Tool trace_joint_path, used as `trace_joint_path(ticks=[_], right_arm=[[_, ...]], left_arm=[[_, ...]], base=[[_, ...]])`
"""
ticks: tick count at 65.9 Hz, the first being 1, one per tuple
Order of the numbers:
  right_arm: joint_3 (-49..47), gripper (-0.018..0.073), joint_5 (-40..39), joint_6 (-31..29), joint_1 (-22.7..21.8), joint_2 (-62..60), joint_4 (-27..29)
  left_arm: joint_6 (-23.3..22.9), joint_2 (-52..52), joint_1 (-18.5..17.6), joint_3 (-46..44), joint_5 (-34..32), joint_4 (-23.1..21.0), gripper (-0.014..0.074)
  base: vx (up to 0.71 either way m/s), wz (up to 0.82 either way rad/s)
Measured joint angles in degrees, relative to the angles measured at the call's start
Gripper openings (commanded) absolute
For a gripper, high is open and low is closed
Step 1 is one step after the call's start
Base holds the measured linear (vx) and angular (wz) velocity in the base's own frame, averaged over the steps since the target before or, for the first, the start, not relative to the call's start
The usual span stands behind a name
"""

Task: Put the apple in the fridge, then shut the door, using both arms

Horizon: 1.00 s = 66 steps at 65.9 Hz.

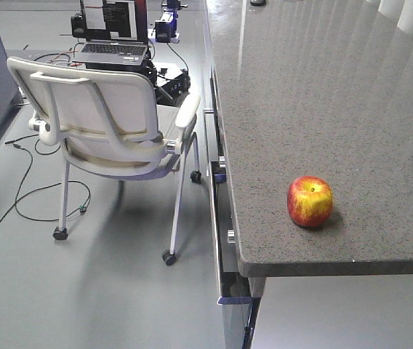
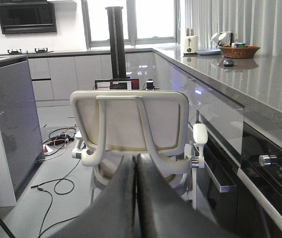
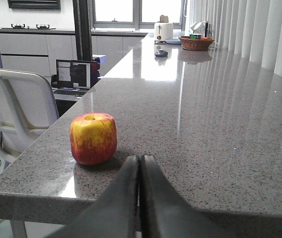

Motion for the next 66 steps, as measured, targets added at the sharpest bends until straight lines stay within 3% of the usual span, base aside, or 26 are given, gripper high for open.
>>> trace_joint_path(ticks=[56, 66], right_arm=[[0.0, -0.0006, 0.0, 0.0, 0.0, 0.0, 0.0], [0.0, -0.0006, -3.9, 1.1, 0.0, 0.0, 1.1]], left_arm=[[0.0, 0.0, 0.0, 0.0, 0.0, 0.0, -0.0006], [0.0, 0.0, 0.0, 0.0, 0.0, 0.0, -0.0006]], base=[[0.00, 0.00], [0.00, 0.00]])
